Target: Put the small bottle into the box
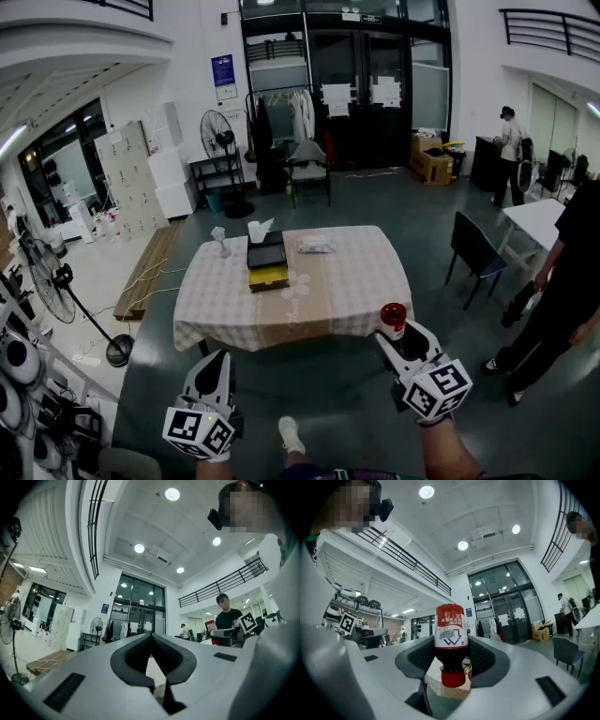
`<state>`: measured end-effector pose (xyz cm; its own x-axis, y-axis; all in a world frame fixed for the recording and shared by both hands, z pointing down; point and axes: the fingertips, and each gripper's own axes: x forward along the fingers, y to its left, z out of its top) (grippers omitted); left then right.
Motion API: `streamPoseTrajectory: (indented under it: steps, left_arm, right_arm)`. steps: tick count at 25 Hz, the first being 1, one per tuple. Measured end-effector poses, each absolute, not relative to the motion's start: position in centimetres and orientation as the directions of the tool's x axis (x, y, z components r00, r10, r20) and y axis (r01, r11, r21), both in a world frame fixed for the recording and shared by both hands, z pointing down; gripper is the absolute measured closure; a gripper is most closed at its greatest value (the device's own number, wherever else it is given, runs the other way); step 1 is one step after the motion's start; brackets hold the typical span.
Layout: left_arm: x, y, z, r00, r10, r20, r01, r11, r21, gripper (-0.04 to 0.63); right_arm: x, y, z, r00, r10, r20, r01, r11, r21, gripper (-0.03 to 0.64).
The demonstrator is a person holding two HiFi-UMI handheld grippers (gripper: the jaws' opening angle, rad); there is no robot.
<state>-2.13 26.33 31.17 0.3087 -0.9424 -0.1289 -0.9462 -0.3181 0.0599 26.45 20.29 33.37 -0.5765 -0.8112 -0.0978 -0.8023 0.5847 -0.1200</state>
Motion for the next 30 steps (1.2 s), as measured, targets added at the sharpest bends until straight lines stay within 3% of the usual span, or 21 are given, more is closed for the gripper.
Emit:
streamPoseTrajectory:
  steps: [30]
  left_arm:
    - [-2.5,24.9,32.1,0.316,-0.942,-0.113,-0.944,-0.324,0.057,0.572]
  right_arm:
    - [25.1,19.3,34.1,-0.591,-0.798,-0.115,-0.789,0.602,-0.123,0.391]
